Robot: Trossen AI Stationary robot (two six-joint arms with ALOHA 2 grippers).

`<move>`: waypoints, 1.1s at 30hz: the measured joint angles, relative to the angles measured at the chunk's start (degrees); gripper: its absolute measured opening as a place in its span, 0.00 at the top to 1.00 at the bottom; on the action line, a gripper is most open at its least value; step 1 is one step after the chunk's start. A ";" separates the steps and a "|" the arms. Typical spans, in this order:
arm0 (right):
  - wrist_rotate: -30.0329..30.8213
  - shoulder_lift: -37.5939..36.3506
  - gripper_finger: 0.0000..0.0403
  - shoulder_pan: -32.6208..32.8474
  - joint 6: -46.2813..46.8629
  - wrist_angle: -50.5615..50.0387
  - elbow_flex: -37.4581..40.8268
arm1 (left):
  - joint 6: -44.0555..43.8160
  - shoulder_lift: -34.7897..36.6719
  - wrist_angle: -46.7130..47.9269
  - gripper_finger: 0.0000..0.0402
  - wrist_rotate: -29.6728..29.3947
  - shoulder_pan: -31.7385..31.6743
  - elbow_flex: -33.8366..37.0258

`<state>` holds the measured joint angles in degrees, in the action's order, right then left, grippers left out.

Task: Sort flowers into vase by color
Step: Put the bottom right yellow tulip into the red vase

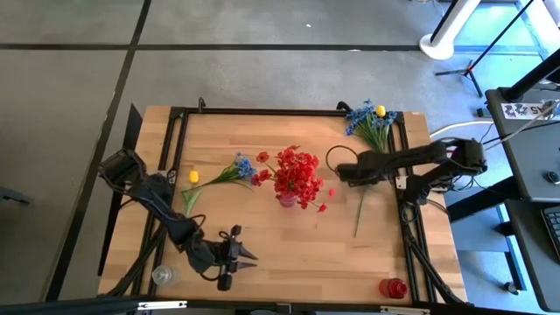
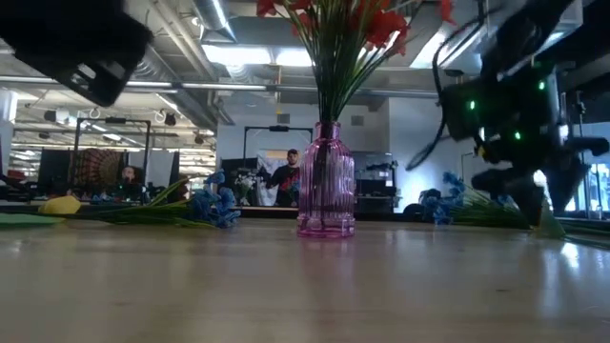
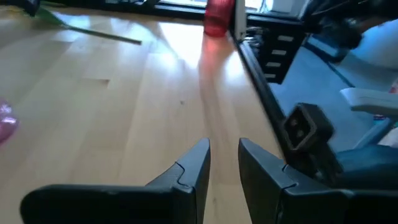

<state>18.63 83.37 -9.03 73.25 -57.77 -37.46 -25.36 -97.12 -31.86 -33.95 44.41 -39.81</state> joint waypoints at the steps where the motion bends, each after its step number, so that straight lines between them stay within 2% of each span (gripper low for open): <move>1: -0.58 -0.05 0.48 -1.03 -0.03 1.72 1.47 | 0.26 0.00 -0.15 0.80 -0.05 0.32 0.02; 5: -1.74 -0.58 0.50 -2.74 -1.51 7.03 4.95 | 1.90 0.00 -0.93 0.80 -0.17 1.30 0.00; 9: -1.60 -0.47 0.56 -1.42 0.16 6.02 4.42 | 3.31 0.00 -1.31 0.80 -0.15 1.52 0.00; 12: -1.70 -0.55 0.67 0.48 0.00 6.57 3.98 | 3.47 0.00 -1.22 0.80 -0.35 1.50 0.00; 16: -2.28 -0.61 0.90 2.26 -1.79 7.84 4.07 | 4.63 0.00 -1.20 0.80 -1.51 1.50 0.02; 18: -2.51 -0.81 0.97 3.48 -2.73 7.80 4.08 | 4.76 0.00 -1.24 0.80 -1.55 1.50 0.00; 23: -5.08 -3.73 0.94 11.58 -0.95 6.50 2.79 | 4.52 0.00 -1.22 0.80 -1.61 1.50 0.00; 28: 3.06 -11.14 0.98 22.83 1.78 4.83 -0.40 | 4.48 0.00 -1.20 0.80 -3.93 1.50 0.00; 33: 14.65 -23.67 0.97 33.69 1.97 3.16 -1.15 | 2.47 0.00 -2.69 0.80 -7.13 1.46 0.00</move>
<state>33.27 59.70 24.67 75.22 -54.61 -38.61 -22.90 -97.12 -34.56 -41.09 45.87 -39.81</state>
